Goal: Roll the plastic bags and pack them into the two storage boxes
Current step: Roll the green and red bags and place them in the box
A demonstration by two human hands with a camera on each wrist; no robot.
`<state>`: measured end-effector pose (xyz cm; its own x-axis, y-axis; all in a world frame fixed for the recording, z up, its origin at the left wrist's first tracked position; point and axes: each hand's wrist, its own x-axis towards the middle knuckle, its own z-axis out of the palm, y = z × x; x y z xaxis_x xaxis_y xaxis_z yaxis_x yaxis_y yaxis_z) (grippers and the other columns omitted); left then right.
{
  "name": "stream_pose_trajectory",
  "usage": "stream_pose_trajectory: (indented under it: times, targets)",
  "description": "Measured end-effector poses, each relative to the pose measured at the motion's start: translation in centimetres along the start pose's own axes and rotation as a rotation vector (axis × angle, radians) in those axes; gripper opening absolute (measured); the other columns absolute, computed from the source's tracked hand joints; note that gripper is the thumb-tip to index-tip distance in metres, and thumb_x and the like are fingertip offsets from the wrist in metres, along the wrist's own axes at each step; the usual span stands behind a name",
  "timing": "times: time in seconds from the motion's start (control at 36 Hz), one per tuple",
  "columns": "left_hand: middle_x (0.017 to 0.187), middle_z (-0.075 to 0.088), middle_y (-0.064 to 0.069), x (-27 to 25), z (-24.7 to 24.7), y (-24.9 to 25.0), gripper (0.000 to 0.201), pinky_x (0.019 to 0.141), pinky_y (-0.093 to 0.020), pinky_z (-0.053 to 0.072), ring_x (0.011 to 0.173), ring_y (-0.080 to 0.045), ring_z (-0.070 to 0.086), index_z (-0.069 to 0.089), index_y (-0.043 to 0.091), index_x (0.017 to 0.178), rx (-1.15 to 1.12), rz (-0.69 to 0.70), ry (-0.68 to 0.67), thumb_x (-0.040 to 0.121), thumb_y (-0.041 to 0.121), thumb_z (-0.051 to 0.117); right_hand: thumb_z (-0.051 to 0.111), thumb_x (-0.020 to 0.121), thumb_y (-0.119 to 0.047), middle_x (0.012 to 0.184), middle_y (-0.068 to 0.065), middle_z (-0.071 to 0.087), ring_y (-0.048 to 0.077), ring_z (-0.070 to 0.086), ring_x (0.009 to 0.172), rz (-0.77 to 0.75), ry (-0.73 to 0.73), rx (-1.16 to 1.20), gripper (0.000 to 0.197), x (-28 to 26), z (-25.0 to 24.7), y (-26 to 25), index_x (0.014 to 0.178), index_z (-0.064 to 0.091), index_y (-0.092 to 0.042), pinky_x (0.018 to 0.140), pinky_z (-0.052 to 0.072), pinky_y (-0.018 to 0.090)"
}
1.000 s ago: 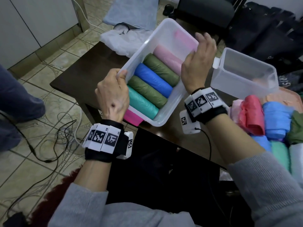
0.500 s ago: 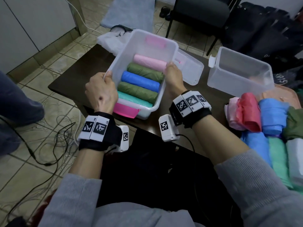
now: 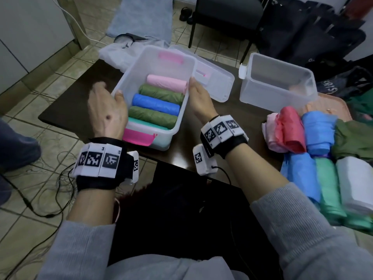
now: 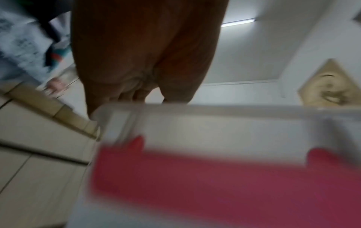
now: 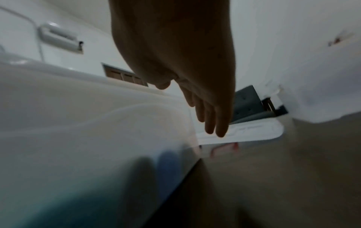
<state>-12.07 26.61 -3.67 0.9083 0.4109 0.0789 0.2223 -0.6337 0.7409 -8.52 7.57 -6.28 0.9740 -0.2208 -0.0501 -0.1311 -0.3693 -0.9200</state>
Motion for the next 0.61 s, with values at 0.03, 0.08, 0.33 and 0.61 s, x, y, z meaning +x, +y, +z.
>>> stream_pose_trajectory:
  times: [0.03, 0.08, 0.33, 0.61]
  targets:
    - [0.140, 0.042, -0.014, -0.3, -0.1, 0.5, 0.046, 0.108, -0.040, 0.036, 0.129, -0.028, 0.041, 0.040, 0.006, 0.136, -0.011, 0.085, 0.043, 0.094, 0.023, 0.050, 0.026, 0.102, -0.040, 0.142, 0.012, 0.047, 0.025, 0.041, 0.132, -0.017, 0.014, -0.081, 0.053, -0.2, -0.4, 0.6, 0.137, 0.044, -0.004, 0.111, 0.031, 0.037]
    - [0.140, 0.039, -0.013, -1.5, -0.4, 2.2, 0.044, 0.111, -0.030, 0.029, 0.131, -0.024, 0.036, 0.041, 0.004, 0.134, -0.048, 0.286, 0.124, 0.092, 0.016, 0.049, 0.028, 0.100, -0.043, 0.137, 0.013, 0.051, 0.027, 0.045, 0.128, -0.032, 0.083, -0.220, 0.055, -0.5, -1.6, 2.1, 0.135, 0.046, -0.005, 0.105, 0.034, 0.034]
    - [0.139, 0.044, -0.013, -9.7, 6.0, 9.8, 0.048, 0.107, -0.022, 0.023, 0.131, -0.024, 0.038, 0.039, 0.002, 0.136, -0.195, 0.687, -0.319, 0.094, 0.020, 0.051, 0.044, 0.093, -0.019, 0.127, 0.008, 0.053, 0.026, 0.045, 0.120, 0.039, 0.549, -0.816, 0.035, -2.6, -11.7, 5.7, 0.126, 0.052, -0.015, 0.098, 0.036, 0.042]
    - [0.157, -0.018, -0.011, -12.5, 16.4, 7.3, 0.082, 0.115, -0.049, -0.007, 0.144, -0.031, -0.016, -0.004, 0.022, 0.151, 0.465, 0.583, -0.965, 0.091, 0.062, 0.035, 0.051, 0.090, -0.038, 0.138, 0.019, 0.039, 0.036, 0.035, 0.129, 0.451, 0.598, -0.779, 0.056, -5.3, -19.9, 8.8, 0.134, 0.038, -0.007, 0.101, 0.032, 0.048]
